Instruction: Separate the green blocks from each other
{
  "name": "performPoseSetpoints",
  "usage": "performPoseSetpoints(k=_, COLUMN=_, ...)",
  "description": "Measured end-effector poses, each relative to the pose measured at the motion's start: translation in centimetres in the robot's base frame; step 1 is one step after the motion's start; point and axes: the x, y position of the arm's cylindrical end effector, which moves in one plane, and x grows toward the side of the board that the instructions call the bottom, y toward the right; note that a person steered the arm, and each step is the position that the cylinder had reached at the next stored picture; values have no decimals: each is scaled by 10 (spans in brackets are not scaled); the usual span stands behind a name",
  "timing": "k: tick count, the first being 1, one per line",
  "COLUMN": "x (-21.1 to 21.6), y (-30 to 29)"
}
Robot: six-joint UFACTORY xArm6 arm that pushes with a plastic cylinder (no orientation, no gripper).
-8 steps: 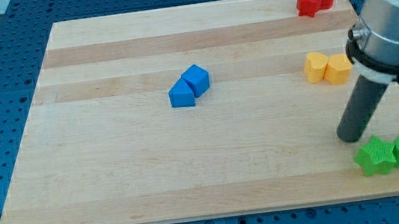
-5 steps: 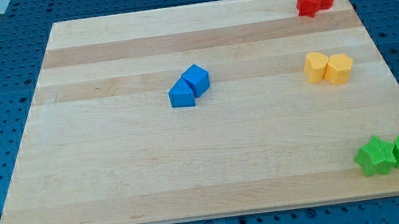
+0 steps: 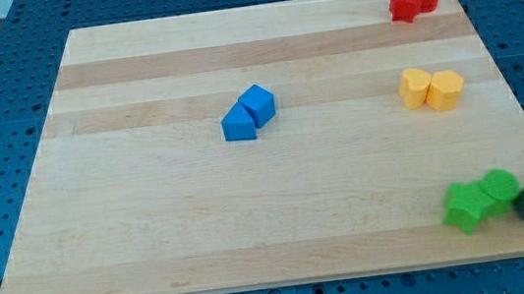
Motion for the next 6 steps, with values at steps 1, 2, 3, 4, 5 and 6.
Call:
performPoseSetpoints(k=1, x=0, y=-67)
performPoseSetpoints(k=2, x=0, y=-120)
performPoseSetpoints(k=3, x=-5, y=-122)
performPoseSetpoints(k=4, x=-1, y=-123)
performPoseSetpoints(k=5, x=16, y=-185)
performPoseSetpoints(k=6, x=-21, y=-256)
